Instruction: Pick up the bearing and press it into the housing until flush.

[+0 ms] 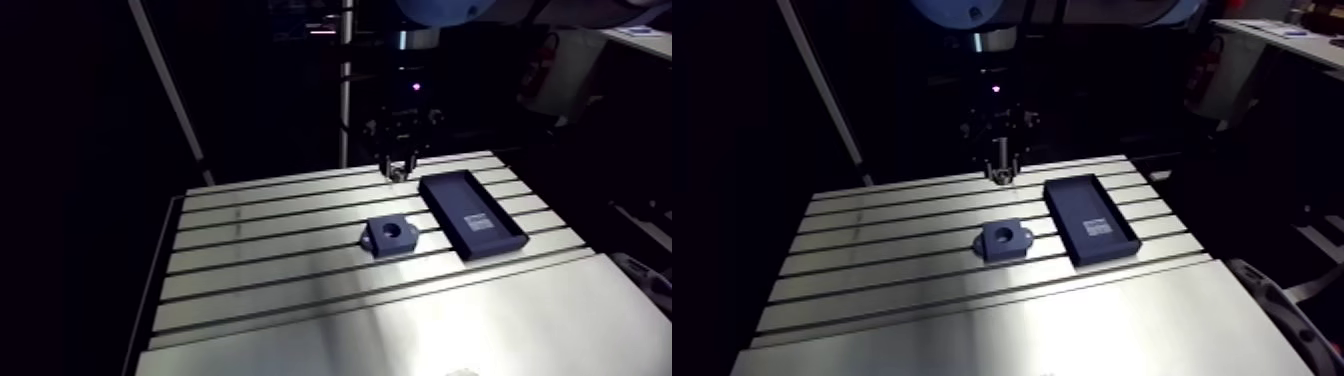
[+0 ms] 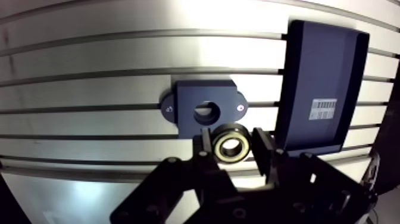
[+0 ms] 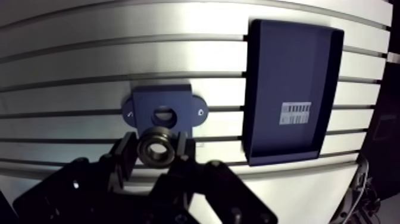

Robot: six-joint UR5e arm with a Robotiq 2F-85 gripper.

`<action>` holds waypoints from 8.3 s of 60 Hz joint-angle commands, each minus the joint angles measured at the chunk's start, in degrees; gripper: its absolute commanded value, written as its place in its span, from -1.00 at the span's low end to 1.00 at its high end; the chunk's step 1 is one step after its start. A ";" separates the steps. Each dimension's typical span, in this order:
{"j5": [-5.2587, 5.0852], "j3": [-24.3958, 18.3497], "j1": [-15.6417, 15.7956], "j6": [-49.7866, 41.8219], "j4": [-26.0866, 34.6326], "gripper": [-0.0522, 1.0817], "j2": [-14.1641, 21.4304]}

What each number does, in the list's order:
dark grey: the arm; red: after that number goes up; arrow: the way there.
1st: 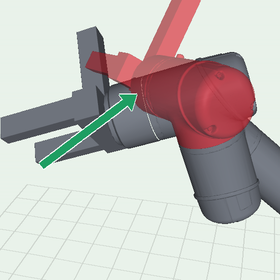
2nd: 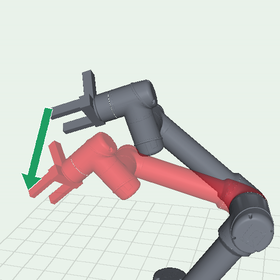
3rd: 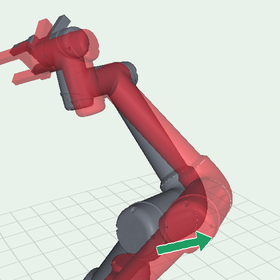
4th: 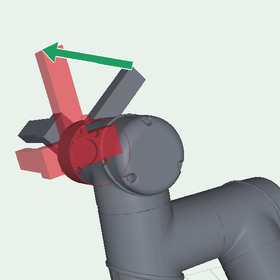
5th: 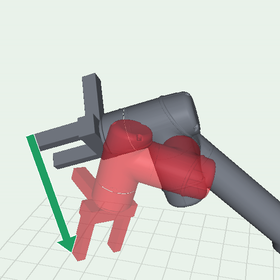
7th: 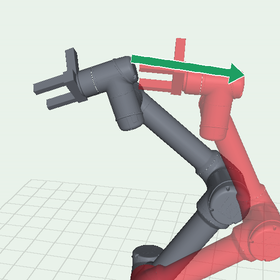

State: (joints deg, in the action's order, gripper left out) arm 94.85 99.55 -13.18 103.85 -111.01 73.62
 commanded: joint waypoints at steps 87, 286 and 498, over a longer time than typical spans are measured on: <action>-2.70 10.96 -1.41 8.97 -15.43 0.21 -2.66; -2.70 13.62 -1.77 8.78 -18.76 0.21 -3.80; -2.78 13.43 -1.77 8.70 -18.61 0.21 -4.50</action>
State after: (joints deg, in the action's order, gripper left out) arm 92.00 112.90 -14.95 112.50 -129.67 69.13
